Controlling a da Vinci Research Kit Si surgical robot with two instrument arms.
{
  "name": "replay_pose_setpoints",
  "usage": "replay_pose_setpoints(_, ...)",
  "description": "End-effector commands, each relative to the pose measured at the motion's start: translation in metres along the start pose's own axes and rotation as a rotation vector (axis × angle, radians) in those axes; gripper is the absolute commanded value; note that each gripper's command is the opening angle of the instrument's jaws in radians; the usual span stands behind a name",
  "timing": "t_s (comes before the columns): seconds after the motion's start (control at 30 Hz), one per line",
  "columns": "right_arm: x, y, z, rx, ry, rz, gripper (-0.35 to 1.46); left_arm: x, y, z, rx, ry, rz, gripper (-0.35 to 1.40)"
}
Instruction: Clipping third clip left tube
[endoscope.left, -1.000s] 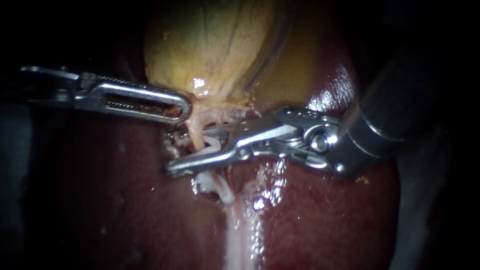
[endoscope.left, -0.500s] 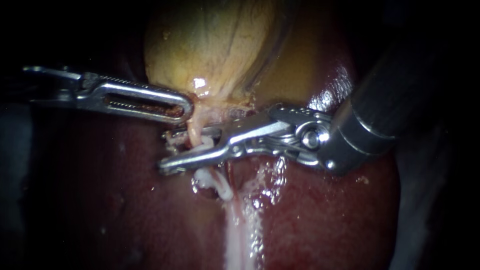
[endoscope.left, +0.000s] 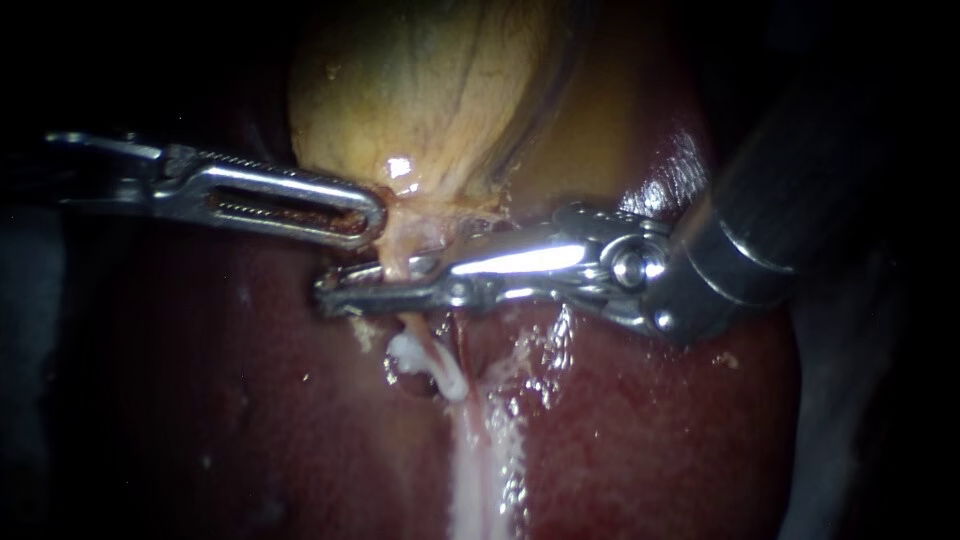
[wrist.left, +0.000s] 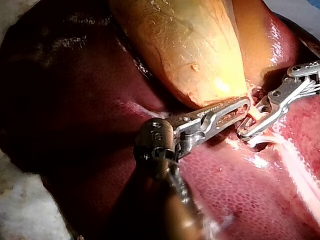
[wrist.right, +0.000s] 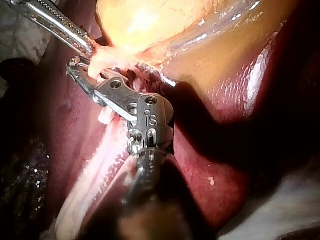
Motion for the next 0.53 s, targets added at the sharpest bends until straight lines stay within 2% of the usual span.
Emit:
replay_pose_setpoints(0.03,0.0000,0.0000,0.0001,0.005,-0.003,-0.002,-0.35,0.0000,0.0000,0.0000,0.000,0.000,0.000,-0.35)
replay_pose_setpoints(0.53,-0.0004,0.0000,0.0003,0.008,-0.006,-0.004,-0.35,0.0000,-0.0001,0.0000,0.000,0.000,0.000,-0.35)
